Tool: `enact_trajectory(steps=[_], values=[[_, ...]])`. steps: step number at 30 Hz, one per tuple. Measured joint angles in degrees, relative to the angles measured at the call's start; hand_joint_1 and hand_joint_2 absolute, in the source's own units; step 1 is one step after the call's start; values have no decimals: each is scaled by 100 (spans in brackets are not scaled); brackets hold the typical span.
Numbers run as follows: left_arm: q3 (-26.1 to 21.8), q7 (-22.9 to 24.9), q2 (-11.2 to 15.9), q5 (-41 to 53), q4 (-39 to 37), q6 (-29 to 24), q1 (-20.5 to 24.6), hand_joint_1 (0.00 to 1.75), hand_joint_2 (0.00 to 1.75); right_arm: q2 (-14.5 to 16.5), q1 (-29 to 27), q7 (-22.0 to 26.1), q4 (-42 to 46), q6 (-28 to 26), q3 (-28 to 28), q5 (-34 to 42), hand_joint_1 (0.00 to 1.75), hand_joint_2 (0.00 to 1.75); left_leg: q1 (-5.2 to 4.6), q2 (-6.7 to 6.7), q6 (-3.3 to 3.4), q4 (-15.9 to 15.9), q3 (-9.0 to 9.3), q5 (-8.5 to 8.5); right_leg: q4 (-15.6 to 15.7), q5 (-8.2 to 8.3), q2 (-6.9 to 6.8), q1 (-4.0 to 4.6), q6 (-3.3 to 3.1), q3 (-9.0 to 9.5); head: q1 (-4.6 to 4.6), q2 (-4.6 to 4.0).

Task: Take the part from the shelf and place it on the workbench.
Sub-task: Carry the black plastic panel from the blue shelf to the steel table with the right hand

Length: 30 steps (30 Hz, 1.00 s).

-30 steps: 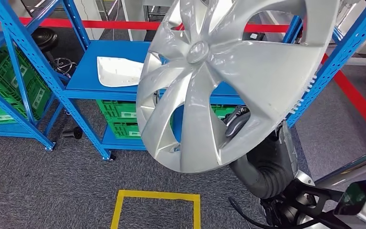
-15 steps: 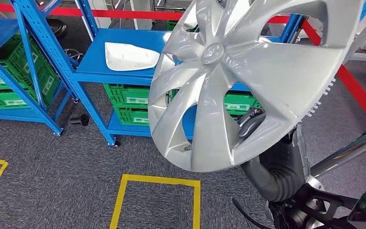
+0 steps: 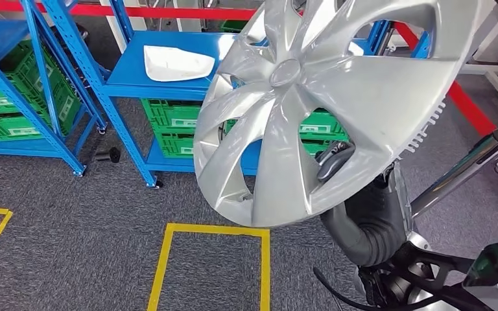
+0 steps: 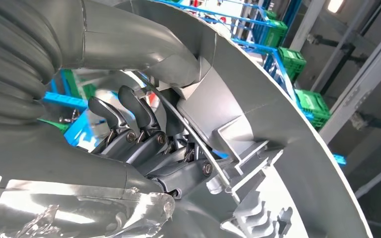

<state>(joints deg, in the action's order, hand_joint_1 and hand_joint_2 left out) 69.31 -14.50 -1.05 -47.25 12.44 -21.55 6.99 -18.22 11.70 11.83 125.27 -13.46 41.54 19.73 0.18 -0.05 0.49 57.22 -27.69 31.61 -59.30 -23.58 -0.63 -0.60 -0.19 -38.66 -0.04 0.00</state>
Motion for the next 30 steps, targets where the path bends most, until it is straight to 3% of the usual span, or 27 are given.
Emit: enact_trajectory(steps=[1,2,4,5,6,7,9,11,12,14,15,16,18,19,20,21,22,23,24,25,27,28,30], values=[[0,3,-1,0,0,0,-4,0,175,-1,-8,3,0,-10,-13,7,175,175,8,15,45,-7,-66,-72,-97,-167,8,-5,28,-47,17,0],[0,6,-2,1,1,0,-4,0,175,-1,-15,8,1,-18,-24,14,175,175,18,30,80,-14,-145,-153,-305,-440,16,-9,50,-114,36,0],[0,8,-3,2,1,1,9,0,175,-1,-22,21,1,-31,-37,27,175,175,6,36,115,-6,-311,-307,-990,-1036,19,-11,74,-250,87,0],[0,8,-3,3,1,1,13,0,175,-2,-25,29,1,-41,-42,36,175,175,-2,36,119,3,-406,-385,-1338,-1175,19,-11,77,-285,108,0],[0,8,-4,3,1,1,15,0,175,-2,-28,36,1,-52,-48,46,175,175,-10,36,120,17,-509,-460,-1563,-1163,20,-10,74,-260,126,0],[0,8,-4,3,2,1,15,0,175,-2,-30,41,1,-63,-56,56,175,175,-19,36,117,38,-622,-530,-1607,-1033,21,-7,60,-152,143,0],[0,8,-8,4,2,1,18,0,175,-1,-31,45,4,-90,-81,68,175,175,-31,34,100,87,-825,-654,-1092,-739,21,12,-5,359,168,0],[0,8,-19,5,2,-1,23,0,175,-1,-31,48,19,-126,-115,69,175,175,-44,27,65,126,-949,-763,-175,-797,18,52,-83,1009,181,0],[0,9,-25,5,2,-1,27,0,175,-2,-35,51,28,-151,-130,71,175,175,-41,25,40,125,-979,-824,134,-872,18,76,-108,1195,180,0],[0,11,-31,6,2,-2,26,0,175,-3,-50,61,38,-229,-169,80,175,175,-29,23,-26,84,-1021,-957,348,-872,18,92,-142,1240,191,0],[0,14,-31,5,2,-2,22,0,175,-4,-60,69,39,-278,-191,90,175,175,-21,19,-63,80,-1049,-945,354,-797,13,87,-173,1183,194,0],[0,18,-31,5,2,-2,13,0,175,-5,-69,79,43,-330,-217,104,175,175,-19,15,-97,142,-1090,-820,368,-723,7,72,-209,1124,190,0],[1,25,-30,4,2,-2,-2,0,175,-6,-89,100,57,-426,-275,141,175,175,-1,8,-155,588,-1217,-265,368,-574,-2,49,-261,971,131,0],[2,26,-29,4,2,-3,-4,0,175,-7,-103,112,67,-472,-305,165,175,175,8,8,-178,965,-1291,29,349,-507,-2,48,-273,875,98,0],[2,26,-29,4,2,-4,-2,0,175,-7,-119,124,75,-515,-337,188,175,175,16,8,-197,1338,-1339,210,320,-443,-2,47,-274,769,70,0],[2,25,-28,4,2,-6,2,0,175,-8,-138,137,84,-556,-370,211,175,175,21,8,-210,1621,-1334,241,283,-378,-1,48,-271,650,47,0],[2,25,-28,4,2,-8,6,0,175,-10,-155,149,93,-600,-403,225,175,175,23,8,-216,1746,-1258,134,240,-317,0,47,-263,526,28,0],[2,25,-28,4,2,-9,9,0,175,-13,-173,158,105,-643,-439,231,175,175,25,7,-214,1673,-1085,-42,193,-260,2,47,-251,401,11,0],[2,24,-27,4,2,-11,14,0,175,-19,-193,163,125,-692,-478,233,175,175,25,5,-204,1417,-816,-176,140,-206,5,47,-235,287,-4,0],[2,21,-25,4,2,-14,22,0,175,-27,-215,165,152,-746,-519,233,175,175,20,3,-186,1008,-465,-177,89,-161,6,54,-212,193,-13,0],[2,10,-23,3,2,-17,51,0,175,-61,-247,162,233,-850,-622,233,175,175,-3,-5,-132,225,87,27,25,-66,-7,62,-153,81,-7,0],[2,6,-23,1,2,-17,62,0,175,-78,-257,159,273,-894,-674,234,175,175,-23,-8,-100,11,203,110,28,-8,-17,60,-120,56,1,0],[2,7,-26,-8,2,-17,54,0,175,-122,-275,155,334,-950,-769,240,175,175,-34,8,-28,-74,128,26,57,63,-15,41,-49,17,8,0]])
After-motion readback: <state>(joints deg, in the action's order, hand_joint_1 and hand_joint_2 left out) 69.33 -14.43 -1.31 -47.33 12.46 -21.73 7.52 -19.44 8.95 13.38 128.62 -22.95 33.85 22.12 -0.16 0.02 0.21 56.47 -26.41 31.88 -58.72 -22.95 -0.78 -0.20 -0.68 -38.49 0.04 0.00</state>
